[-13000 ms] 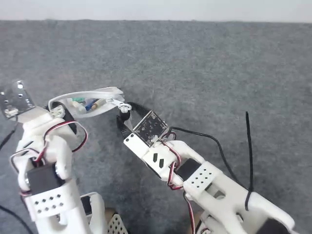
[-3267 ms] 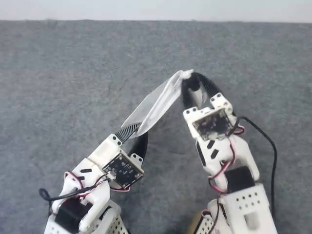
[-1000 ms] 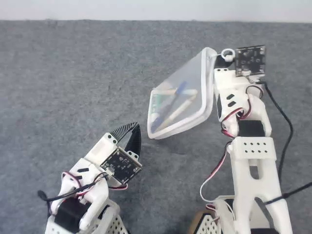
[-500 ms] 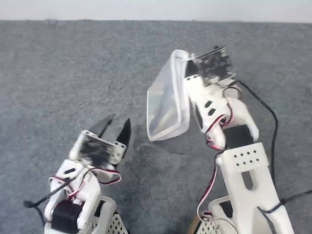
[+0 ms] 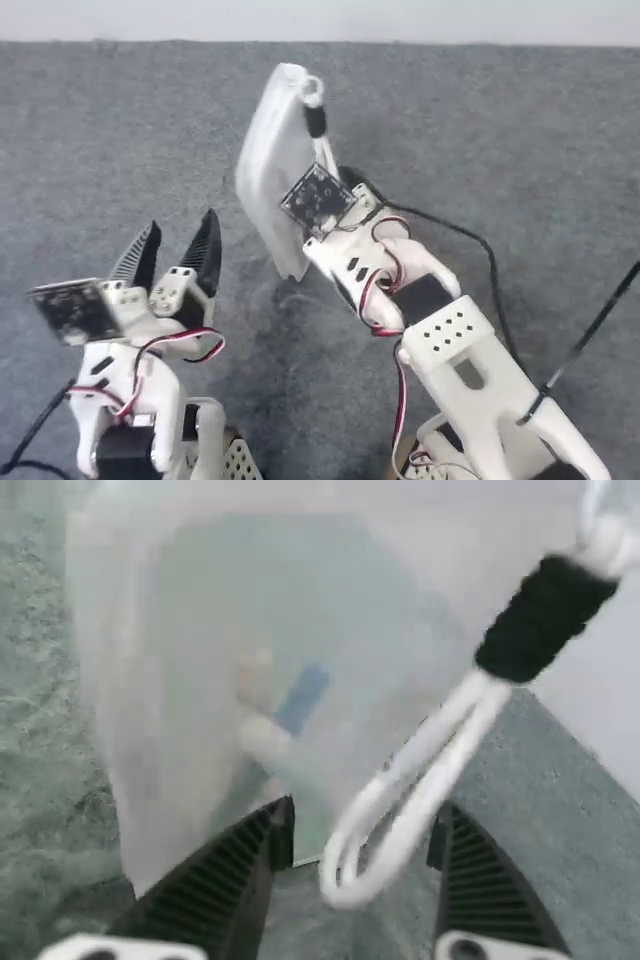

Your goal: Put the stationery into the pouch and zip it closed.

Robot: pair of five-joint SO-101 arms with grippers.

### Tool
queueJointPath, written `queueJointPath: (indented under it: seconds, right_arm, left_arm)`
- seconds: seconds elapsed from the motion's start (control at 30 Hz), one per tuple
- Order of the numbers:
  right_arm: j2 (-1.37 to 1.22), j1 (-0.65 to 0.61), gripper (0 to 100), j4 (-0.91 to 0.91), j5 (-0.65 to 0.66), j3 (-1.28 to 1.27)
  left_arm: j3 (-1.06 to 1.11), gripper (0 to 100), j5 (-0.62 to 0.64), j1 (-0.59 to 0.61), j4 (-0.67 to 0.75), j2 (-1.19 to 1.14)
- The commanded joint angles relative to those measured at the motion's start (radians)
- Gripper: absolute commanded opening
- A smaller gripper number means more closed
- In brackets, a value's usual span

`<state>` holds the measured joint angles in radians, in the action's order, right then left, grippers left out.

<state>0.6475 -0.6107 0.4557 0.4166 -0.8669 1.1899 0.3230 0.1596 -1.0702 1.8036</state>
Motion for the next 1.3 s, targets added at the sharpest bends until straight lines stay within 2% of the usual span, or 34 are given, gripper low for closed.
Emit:
queueJointPath:
  seconds: [0.0, 0.8, 0.93, 1.1, 1.27]
  right_arm:
    - [0.019, -0.010, 21.4, 0.004, 0.014, 0.014]
    - [0.028, 0.012, 20.9, 0.004, 0.009, 0.012]
    - [0.031, 0.036, 11.9, 0.001, 0.008, 0.015]
    - [0.031, 0.039, 1.8, -0.039, 0.008, 0.012]
    - [0.031, 0.041, 0.6, -0.038, 0.008, 0.012]
  left_arm:
    - [-0.059, 27, 0.110, 0.049, 0.028, 0.014]
    - [-0.054, 26, 0.117, 0.051, 0.028, 0.014]
    - [-0.054, 26, 0.117, 0.051, 0.028, 0.014]
    - [-0.054, 17, 0.054, 0.041, 0.032, 0.014]
    - [-0.058, 12, 0.038, 0.041, 0.034, 0.014]
